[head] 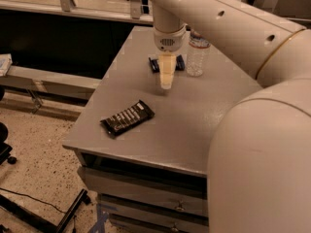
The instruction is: Pick rxbar blueberry
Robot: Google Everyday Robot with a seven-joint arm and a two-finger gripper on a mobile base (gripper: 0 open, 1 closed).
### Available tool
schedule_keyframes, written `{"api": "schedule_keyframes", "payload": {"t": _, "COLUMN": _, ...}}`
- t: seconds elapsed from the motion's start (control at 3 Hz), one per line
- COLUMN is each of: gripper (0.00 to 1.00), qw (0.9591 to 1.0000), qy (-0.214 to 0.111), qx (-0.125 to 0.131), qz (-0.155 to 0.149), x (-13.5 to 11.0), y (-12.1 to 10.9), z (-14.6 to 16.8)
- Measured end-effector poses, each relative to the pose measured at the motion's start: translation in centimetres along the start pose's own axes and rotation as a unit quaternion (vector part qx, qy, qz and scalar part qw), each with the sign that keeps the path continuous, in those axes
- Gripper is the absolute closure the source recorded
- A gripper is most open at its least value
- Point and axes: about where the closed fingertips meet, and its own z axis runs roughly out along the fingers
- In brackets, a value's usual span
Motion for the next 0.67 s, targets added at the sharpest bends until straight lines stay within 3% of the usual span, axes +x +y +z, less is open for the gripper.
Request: {"api": "schedule_keyframes", "payload": {"t": 0.67, "gripper": 0.00, "qw": 0.9988, "qy": 0.024, "qx": -0.003, "qz": -0.042, "x": -1.49, "y": 0.22, "z": -0.23}}
